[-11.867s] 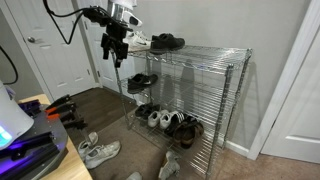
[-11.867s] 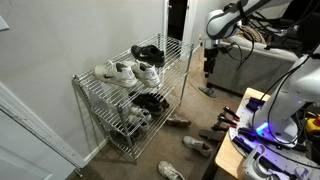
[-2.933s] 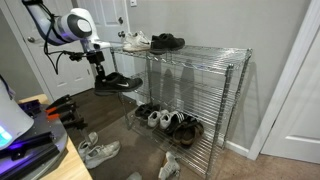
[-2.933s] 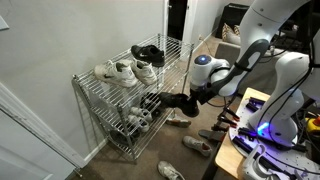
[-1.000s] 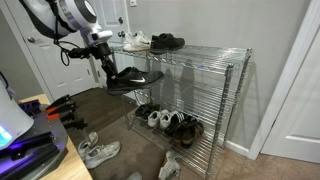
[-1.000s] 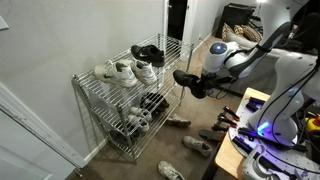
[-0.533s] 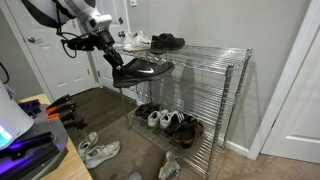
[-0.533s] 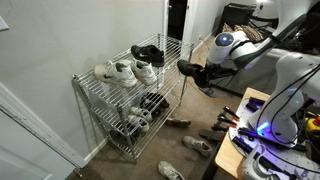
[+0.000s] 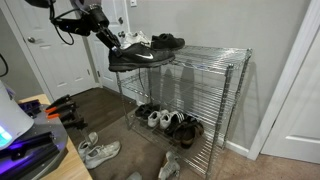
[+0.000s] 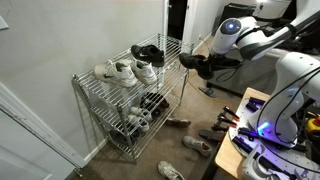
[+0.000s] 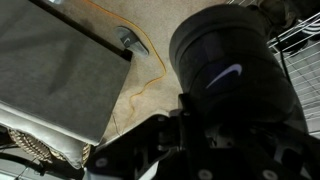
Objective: Move the black sneaker from the second shelf to the topmost shelf.
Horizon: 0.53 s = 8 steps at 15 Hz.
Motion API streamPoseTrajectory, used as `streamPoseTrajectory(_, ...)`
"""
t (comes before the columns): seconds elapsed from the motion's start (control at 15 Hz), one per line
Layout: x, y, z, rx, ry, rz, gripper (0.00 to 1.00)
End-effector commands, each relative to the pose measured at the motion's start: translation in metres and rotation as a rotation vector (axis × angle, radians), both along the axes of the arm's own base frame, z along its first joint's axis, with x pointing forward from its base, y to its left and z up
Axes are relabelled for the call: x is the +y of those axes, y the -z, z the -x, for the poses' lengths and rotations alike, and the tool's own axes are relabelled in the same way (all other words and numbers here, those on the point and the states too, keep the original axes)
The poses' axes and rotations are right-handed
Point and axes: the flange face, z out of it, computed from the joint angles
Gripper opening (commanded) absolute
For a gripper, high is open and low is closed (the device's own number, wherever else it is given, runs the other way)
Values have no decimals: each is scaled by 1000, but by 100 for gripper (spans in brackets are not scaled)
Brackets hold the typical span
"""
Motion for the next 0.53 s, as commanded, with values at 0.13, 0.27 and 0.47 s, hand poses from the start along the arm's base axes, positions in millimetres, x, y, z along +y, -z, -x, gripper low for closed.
streamPoseTrajectory(0.13, 13, -65, 24, -19, 11, 73, 5)
streamPoseTrajectory(0.27, 17, -79, 31, -44, 16, 82, 5)
streamPoseTrajectory(0.47, 22, -88, 30, -95, -13, 60, 5)
